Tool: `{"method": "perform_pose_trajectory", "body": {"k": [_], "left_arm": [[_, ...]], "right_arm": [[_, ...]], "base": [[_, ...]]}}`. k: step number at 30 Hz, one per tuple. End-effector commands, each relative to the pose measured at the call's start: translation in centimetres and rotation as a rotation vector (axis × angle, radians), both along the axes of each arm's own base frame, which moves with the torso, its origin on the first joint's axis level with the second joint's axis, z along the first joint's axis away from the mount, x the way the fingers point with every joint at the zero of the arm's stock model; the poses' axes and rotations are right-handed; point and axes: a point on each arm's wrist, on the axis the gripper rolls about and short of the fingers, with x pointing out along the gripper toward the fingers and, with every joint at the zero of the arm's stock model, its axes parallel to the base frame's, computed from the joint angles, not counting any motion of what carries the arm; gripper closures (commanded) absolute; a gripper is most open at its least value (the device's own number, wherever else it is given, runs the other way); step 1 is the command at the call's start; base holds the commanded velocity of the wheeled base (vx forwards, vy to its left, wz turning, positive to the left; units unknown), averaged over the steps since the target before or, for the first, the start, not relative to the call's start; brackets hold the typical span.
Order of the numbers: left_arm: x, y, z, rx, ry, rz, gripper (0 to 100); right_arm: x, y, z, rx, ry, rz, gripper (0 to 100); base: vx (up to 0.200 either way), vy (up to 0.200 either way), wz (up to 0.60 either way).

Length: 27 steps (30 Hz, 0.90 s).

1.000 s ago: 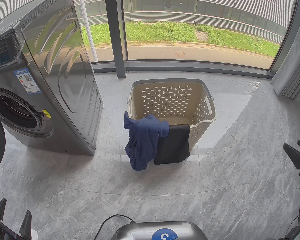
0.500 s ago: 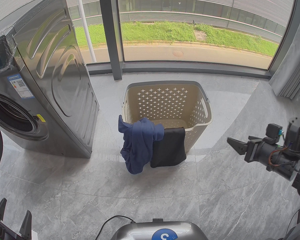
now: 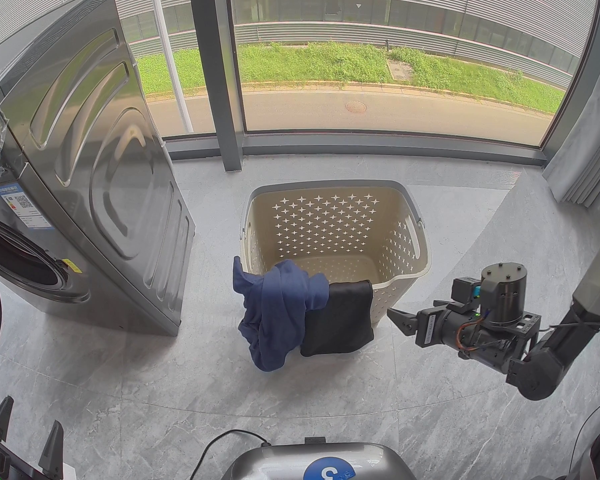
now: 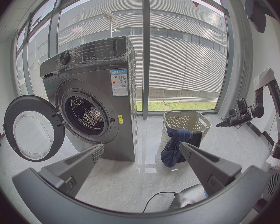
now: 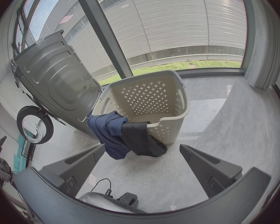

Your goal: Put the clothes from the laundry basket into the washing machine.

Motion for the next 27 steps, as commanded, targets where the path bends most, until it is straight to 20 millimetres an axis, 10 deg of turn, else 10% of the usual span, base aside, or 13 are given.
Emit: {"method": "perform_pose_trajectory", "body": {"k": [1, 27], "left_arm": [[0.0, 0.0, -0.5, -0.002, 0.001, 0.001, 0], [0.0, 0.0, -0.5, -0.002, 0.001, 0.002, 0]], "right_arm": [[1.0, 1.6, -2.6, -0.024, 0.048, 0.028, 0], [5.7, 5.9, -8.2, -0.021, 0.022, 0.030, 0]], "base": [[0.000, 0.000, 0.00], [0.000, 0.000, 0.00]]}}
